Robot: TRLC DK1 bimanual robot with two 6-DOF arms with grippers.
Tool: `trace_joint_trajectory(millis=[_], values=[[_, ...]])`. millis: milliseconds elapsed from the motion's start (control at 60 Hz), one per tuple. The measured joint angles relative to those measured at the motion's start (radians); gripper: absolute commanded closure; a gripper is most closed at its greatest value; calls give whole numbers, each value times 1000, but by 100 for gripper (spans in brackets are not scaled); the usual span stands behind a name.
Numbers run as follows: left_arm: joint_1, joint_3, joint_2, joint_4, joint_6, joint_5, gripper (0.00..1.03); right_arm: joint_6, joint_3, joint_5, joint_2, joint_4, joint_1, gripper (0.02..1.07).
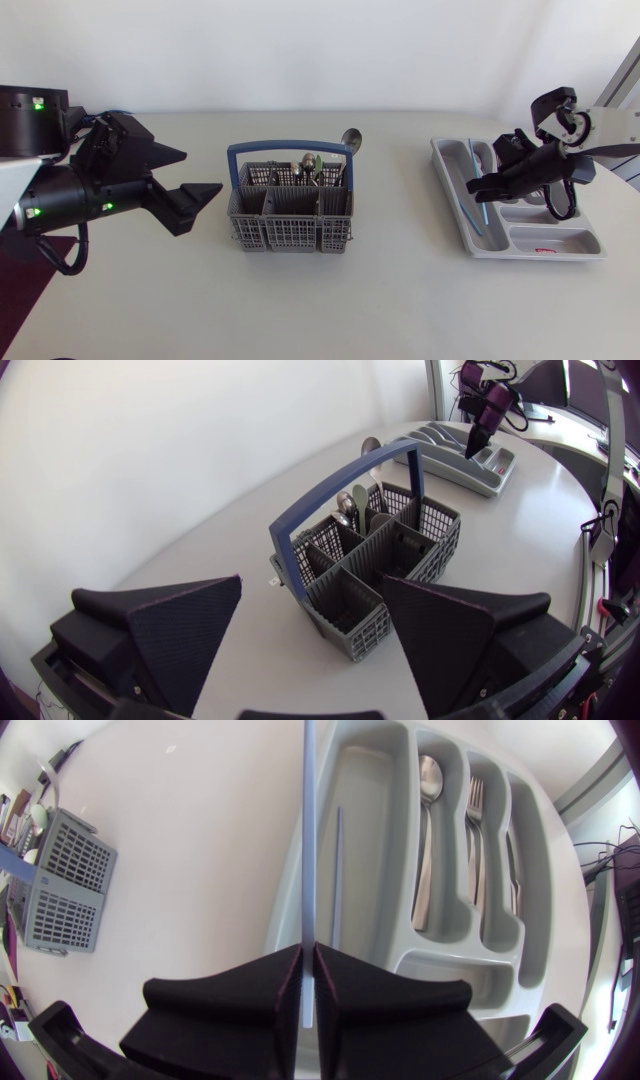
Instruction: Sort the cutlery from the basket into the organizer compartments.
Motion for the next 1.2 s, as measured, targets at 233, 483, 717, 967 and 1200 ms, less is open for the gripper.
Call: trace_joint_trajectory(millis=[233, 483, 717, 967, 1200], values=[[-38, -39, -5, 0, 33, -51, 6, 26, 77, 18, 154, -3, -16, 99], [-77, -72, -8, 3, 63, -77, 7, 37, 97, 27, 205, 10, -24, 47], [-116, -121, -8, 21, 105, -88, 20, 37, 79, 19, 82, 8, -13, 27], [-122, -163, 61, 109, 150, -92, 45, 56, 77, -89, -33, 9, 135, 27], [-128, -195, 141, 216, 193, -92, 73, 116, 139, -160, 58, 60, 264, 50]])
